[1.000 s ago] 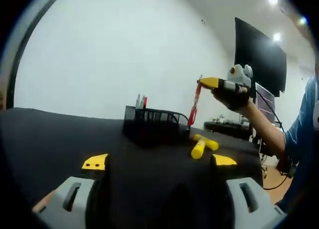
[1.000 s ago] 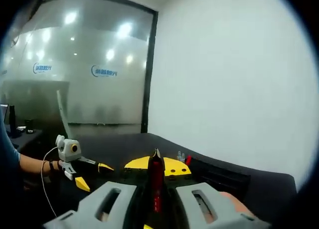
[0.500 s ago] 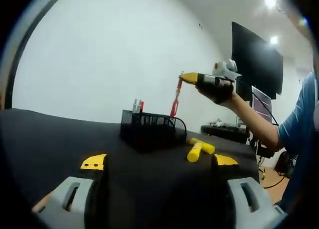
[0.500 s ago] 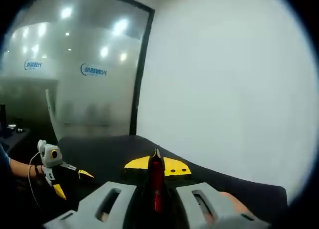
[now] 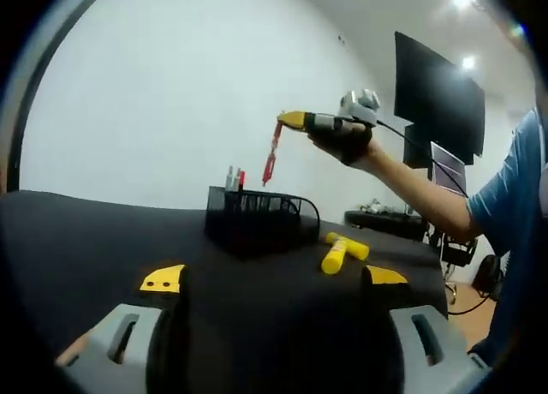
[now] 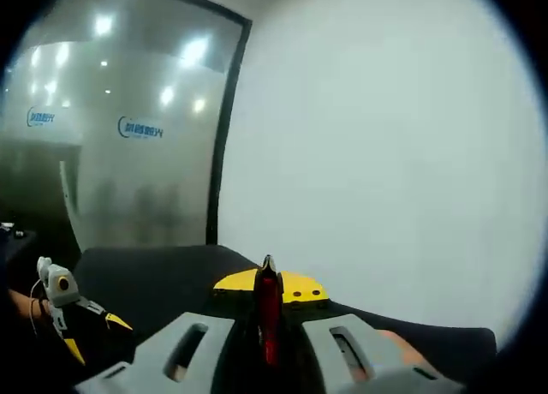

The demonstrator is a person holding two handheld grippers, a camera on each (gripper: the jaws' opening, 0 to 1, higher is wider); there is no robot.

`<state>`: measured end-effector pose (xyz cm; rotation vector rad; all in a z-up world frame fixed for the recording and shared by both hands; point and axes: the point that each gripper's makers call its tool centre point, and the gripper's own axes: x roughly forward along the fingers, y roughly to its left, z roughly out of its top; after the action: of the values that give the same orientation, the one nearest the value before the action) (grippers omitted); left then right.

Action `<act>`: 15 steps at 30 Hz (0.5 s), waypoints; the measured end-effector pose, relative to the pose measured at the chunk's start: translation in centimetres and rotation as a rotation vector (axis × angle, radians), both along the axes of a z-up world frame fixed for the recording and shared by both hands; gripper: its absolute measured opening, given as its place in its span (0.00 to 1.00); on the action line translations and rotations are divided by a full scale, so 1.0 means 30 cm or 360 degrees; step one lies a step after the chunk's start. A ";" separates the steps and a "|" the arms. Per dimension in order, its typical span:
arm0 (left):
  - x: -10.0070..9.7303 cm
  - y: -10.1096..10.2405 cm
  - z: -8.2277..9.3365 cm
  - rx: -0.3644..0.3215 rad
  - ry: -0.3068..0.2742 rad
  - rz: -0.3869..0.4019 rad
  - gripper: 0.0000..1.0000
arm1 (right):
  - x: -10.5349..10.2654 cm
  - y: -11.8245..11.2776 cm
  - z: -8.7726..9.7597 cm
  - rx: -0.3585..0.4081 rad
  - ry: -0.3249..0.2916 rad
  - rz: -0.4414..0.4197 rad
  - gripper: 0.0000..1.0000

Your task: Pick up pens and glue sticks and place them into the holder.

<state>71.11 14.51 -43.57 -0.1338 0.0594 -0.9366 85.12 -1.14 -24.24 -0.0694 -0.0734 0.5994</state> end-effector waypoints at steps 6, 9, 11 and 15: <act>0.001 0.003 0.002 -0.0011 0.0003 0.0000 0.82 | 0.050 0.001 -0.003 0.0017 -0.0002 -0.0029 0.05; 0.001 0.001 -0.002 0.0002 0.0004 -0.0004 0.82 | 0.064 0.004 -0.004 0.0070 0.0000 -0.0030 0.05; 0.001 0.001 -0.001 0.0001 0.0002 -0.0005 0.82 | 0.074 0.010 -0.014 0.0080 0.0002 -0.0032 0.05; 0.002 0.003 0.000 -0.0003 0.0004 -0.0003 0.82 | 0.098 0.015 -0.048 0.0070 0.0020 -0.0052 0.05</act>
<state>71.18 14.60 -43.59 -0.1367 0.0607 -0.9382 88.06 -0.68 -25.68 -0.0243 -0.0731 0.5652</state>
